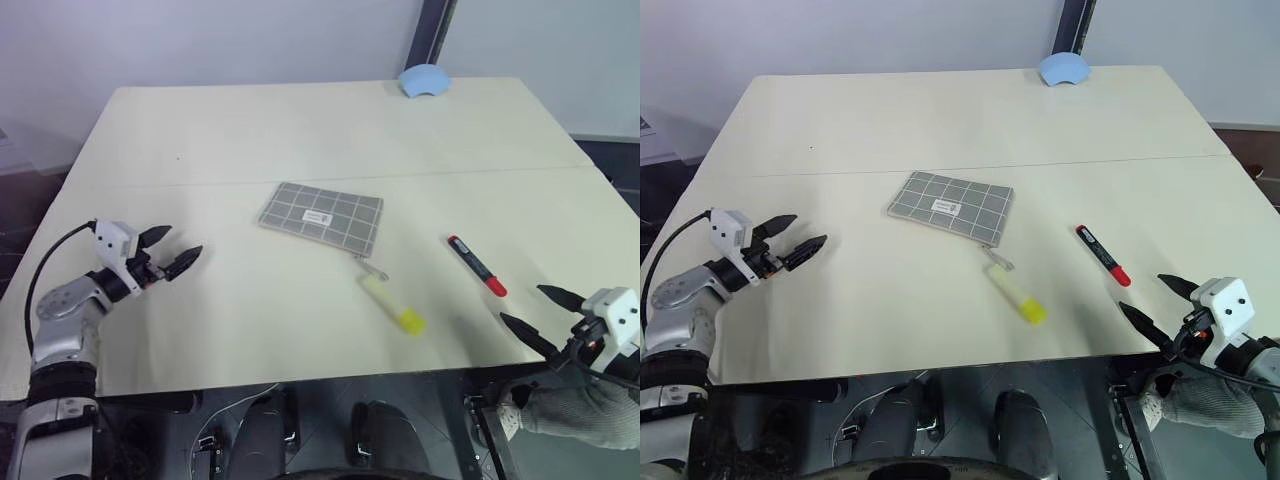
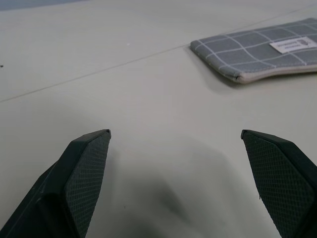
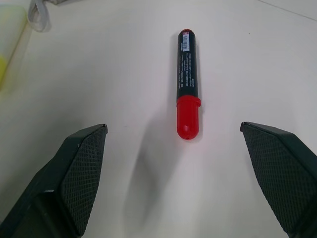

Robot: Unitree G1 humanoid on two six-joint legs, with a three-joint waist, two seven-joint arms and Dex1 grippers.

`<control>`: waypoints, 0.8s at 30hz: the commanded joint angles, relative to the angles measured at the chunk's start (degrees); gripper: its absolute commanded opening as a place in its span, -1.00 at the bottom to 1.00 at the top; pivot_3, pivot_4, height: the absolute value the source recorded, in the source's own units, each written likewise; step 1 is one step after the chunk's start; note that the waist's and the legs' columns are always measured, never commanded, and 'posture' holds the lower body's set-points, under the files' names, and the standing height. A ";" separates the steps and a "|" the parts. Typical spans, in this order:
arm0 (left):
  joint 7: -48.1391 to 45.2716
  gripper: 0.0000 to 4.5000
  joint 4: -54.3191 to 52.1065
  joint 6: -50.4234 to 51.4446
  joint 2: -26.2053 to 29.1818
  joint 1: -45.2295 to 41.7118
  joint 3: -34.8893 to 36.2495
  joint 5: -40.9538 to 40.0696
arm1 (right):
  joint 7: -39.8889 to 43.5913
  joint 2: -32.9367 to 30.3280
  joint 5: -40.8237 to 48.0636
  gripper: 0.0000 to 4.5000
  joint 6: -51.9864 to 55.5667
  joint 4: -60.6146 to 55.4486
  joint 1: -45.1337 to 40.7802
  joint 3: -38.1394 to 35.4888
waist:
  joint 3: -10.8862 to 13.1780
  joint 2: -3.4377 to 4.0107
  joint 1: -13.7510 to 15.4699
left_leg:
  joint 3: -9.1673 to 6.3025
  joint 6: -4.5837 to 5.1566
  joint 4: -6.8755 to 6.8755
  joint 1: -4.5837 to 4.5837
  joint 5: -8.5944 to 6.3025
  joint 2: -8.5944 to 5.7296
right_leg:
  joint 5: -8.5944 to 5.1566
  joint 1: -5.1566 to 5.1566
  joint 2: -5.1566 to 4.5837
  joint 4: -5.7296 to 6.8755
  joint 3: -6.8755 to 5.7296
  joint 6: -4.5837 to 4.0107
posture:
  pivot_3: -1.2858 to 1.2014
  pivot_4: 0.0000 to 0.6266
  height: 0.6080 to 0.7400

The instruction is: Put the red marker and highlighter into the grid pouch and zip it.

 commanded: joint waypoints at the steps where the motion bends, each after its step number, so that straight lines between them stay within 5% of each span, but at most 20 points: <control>1: 1.19 0.98 0.12 -2.88 0.19 -1.26 0.00 1.35 | -0.05 -0.12 0.17 1.00 -1.30 0.27 -0.26 -0.82 | 0.00 0.00 -0.02 | 0.00 0.00 0.00 0.00 0.00 0.00 | 0.00 0.00 0.00 0.00 0.00 0.00 | 0.03 -0.52 1.00; 24: -0.69 0.98 8.69 -12.38 -0.62 -7.49 -1.86 3.97 | -3.20 0.87 0.56 1.00 0.29 -1.96 -5.01 2.69 | 0.00 0.00 0.00 | 0.01 0.02 0.03 -0.01 0.00 0.00 | 0.01 0.01 0.04 0.01 -0.03 0.02 | 0.03 -0.52 1.00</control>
